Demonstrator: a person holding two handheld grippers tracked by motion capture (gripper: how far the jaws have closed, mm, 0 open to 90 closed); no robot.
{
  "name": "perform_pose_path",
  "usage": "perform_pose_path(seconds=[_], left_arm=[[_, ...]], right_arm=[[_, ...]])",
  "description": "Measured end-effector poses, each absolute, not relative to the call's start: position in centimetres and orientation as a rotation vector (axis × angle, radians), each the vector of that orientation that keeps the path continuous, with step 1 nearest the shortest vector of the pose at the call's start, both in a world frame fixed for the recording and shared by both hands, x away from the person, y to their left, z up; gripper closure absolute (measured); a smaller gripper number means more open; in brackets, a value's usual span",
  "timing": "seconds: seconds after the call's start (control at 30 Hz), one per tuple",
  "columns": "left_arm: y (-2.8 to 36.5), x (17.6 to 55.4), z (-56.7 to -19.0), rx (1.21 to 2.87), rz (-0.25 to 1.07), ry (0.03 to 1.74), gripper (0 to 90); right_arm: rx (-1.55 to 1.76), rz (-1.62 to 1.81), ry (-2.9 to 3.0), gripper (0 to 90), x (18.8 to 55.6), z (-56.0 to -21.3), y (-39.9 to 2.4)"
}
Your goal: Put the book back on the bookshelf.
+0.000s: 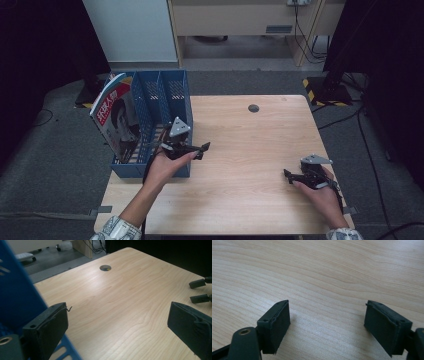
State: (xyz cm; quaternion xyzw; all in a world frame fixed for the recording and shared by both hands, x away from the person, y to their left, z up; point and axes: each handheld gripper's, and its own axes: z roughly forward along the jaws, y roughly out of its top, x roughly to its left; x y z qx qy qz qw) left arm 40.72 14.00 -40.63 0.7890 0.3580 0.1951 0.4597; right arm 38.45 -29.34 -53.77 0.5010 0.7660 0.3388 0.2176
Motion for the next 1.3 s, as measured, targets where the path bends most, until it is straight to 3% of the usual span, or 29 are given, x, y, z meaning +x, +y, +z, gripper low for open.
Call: perform_pose_path(seconds=[0.87, 1.3], left_arm=[[2.8, 38.4, -46.7, 2.136, 0.331, 0.765, 4.2], [1.5, 39.2, -50.2, 2.202, 0.302, 0.835, 4.3]], right_arm=[[1.38, 0.936, 2.133, 17.8, 38.4, -53.8, -29.2], [1.38, 0.937, 2.136, 17.0, 38.3, -53.8, -29.2]])
